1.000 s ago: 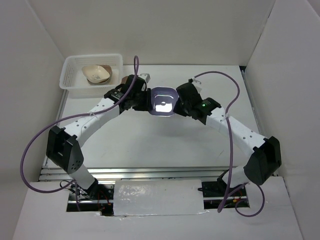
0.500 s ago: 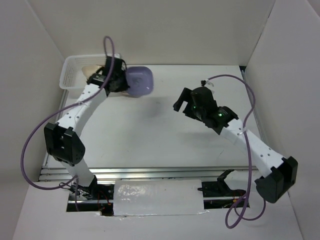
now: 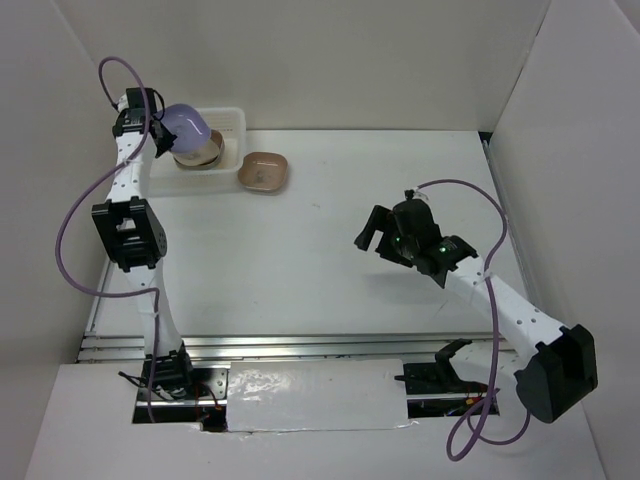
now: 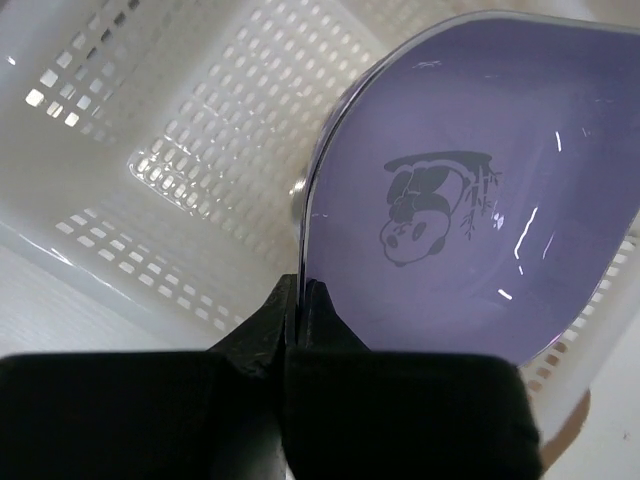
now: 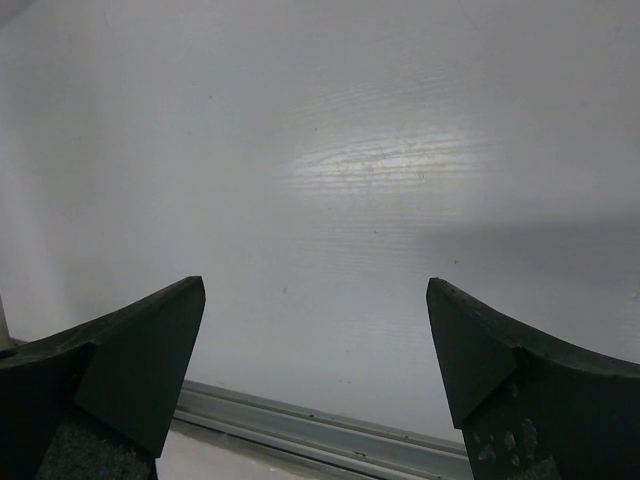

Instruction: Place the plates into the plastic bin on the countertop

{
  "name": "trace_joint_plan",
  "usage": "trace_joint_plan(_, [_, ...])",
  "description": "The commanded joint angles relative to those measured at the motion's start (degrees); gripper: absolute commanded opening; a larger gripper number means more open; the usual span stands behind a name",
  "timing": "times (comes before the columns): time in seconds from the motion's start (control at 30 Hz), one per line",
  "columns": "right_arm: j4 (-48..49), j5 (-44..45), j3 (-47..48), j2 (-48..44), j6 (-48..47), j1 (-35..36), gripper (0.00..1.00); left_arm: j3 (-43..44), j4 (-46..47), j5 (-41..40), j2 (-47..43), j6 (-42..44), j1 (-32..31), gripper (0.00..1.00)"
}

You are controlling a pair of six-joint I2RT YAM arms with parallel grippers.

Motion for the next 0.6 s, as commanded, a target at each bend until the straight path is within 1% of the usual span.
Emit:
trace_joint_plan(0.0, [3.1,-0.8,-2.0,-3.0,-1.8,0.7,1.0,0.2,5.1,8.2,1.0,-4.3,2.8,0.0])
trace_joint_plan(0.17, [3.1,-0.6,-3.7,-5.8,-2.0,0.5,1.0,2.4,6.3,12.3,5.9,-4.2,1.6,0.0])
trace_joint_plan(0.37, [1.6,0.5,-3.2,-8.1,-2.5,0.7,1.0,3.7,7.1,14.5,8.8,-4.0,1.3,0.01])
trace_joint_plan(0.47, [1.0,1.2,-3.2,-8.8,-2.8,0.5,1.0,3.8,7.8,15.8,8.7,-3.6,1.5,0.0])
trace_joint_plan(0.53, [0.7,1.4,-2.8,-8.5,-2.9,0.5,1.0,3.8,8.6,16.0,8.4,-3.4,1.5,0.04])
trace_joint_plan(0.57, [0.9,1.4,-2.8,-8.6,-2.8,0.6,1.0,4.0,8.6,16.7,8.3,-3.3,1.4,0.12])
